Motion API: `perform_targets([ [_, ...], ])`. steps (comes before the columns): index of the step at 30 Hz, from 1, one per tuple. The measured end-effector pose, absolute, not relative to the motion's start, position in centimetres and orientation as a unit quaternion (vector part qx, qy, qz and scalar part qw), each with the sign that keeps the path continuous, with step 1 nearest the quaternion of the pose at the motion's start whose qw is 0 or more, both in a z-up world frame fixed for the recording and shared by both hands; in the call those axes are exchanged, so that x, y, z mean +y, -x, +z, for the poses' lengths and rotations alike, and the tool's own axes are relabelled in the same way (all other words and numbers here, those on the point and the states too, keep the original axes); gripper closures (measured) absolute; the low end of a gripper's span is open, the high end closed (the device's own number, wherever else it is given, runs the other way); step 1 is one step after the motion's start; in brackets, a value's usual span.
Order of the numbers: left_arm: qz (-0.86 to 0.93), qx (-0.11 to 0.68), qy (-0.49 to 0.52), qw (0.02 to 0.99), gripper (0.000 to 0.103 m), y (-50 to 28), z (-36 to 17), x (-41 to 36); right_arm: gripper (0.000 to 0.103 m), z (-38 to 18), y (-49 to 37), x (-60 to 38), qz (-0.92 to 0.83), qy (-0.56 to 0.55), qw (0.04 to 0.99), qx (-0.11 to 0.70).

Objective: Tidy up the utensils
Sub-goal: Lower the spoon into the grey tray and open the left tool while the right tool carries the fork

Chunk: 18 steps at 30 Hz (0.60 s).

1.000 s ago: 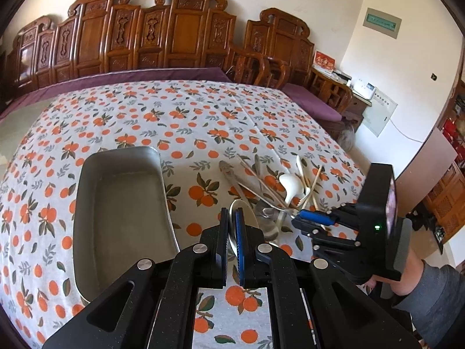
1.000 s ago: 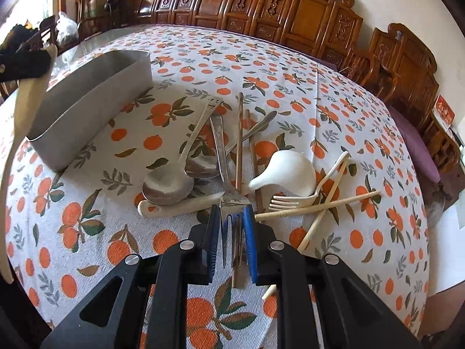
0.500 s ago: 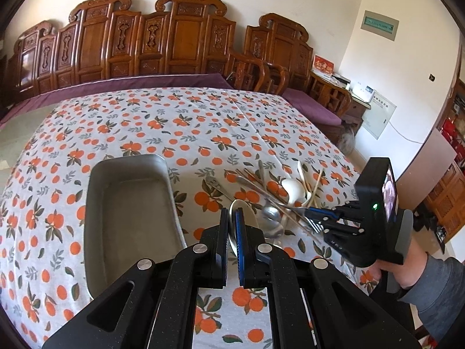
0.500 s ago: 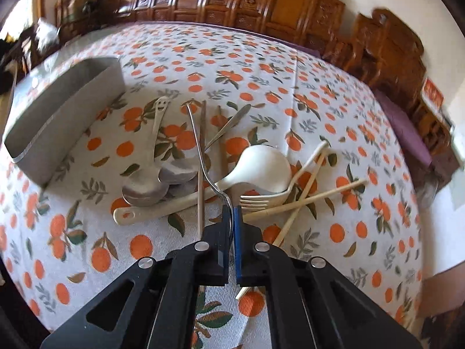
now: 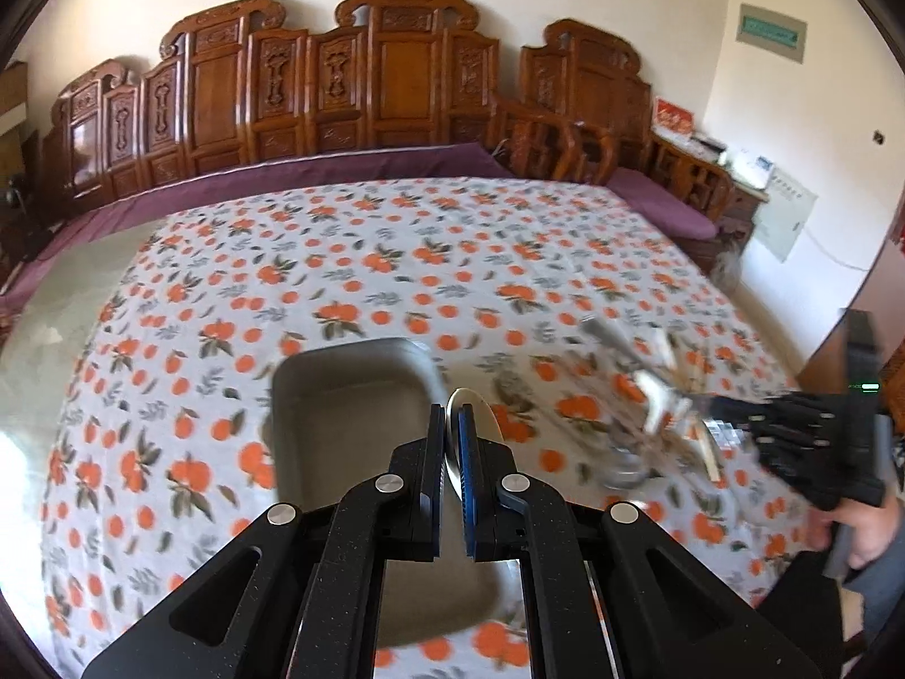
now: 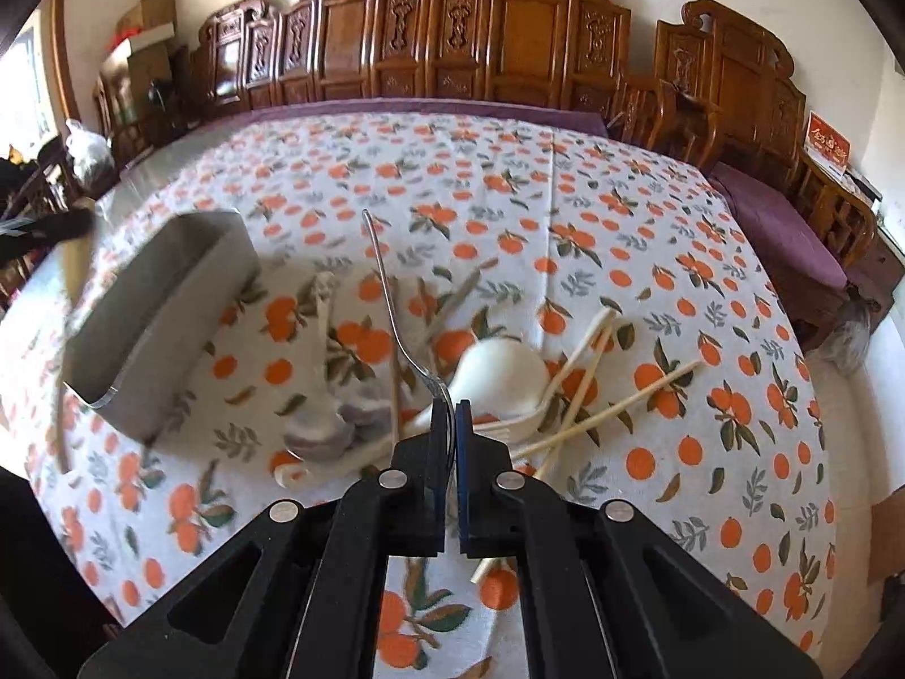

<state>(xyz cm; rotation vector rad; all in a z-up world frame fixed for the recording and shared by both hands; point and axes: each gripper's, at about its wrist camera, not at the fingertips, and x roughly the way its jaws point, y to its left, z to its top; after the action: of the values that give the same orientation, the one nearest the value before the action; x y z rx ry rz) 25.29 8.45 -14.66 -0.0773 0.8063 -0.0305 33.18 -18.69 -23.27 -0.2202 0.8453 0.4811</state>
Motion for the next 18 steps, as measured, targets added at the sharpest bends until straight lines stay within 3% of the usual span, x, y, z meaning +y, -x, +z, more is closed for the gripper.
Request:
perform_targets([
  [18, 0.04, 0.449, 0.024, 0.892, 0.099, -30.4, -19.8, 14.2, 0.1, -22.7, -31.1, -13.6, 0.306, 0.061, 0.862, 0.4],
])
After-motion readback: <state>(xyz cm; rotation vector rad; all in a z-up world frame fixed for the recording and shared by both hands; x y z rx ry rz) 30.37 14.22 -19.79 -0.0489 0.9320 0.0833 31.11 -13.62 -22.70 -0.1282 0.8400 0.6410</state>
